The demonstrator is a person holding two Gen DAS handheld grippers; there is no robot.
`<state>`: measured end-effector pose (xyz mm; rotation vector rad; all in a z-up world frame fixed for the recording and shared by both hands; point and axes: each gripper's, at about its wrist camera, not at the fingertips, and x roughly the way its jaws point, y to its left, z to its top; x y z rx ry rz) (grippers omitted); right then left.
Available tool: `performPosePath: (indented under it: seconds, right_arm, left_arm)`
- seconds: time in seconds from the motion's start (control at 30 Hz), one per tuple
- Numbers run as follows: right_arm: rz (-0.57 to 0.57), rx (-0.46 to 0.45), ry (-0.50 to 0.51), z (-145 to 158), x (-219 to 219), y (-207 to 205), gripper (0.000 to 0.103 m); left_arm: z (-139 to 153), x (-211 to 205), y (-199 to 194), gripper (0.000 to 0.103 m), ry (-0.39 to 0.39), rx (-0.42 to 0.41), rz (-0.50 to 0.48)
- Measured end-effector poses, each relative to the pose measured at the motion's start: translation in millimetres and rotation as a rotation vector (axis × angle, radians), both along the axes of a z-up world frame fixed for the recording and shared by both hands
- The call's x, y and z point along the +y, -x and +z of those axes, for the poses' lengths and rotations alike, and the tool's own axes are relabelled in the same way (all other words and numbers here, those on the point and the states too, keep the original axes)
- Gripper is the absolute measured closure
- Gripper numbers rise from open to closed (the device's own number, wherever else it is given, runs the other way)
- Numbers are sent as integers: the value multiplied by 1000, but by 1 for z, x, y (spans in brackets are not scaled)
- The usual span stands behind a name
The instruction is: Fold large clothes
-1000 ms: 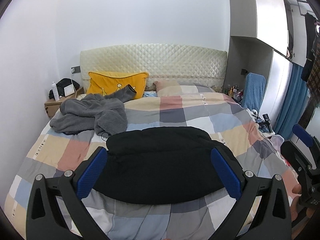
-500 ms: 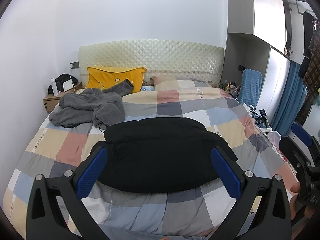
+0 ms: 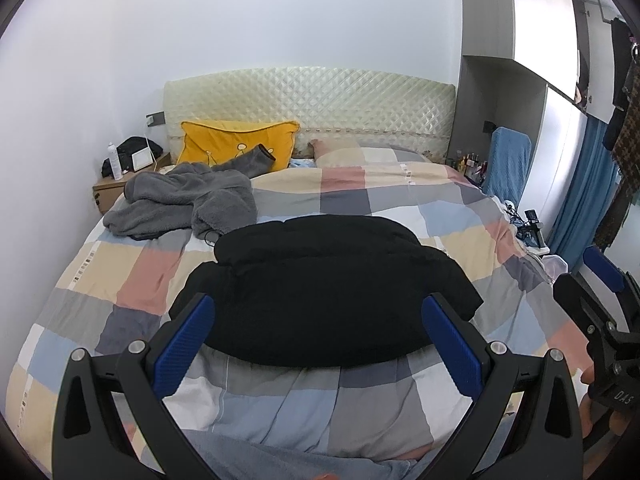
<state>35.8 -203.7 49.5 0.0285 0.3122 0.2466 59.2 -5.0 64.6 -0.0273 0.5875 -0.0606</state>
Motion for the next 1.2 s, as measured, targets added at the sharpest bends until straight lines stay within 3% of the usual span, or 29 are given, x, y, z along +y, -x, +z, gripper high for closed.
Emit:
performPosePath:
  seconds: [1.2]
  right_arm:
    - [-16,80,4,-26,7,-16,0]
  left_arm:
    - [-29,10,-6,0,18,74,25]
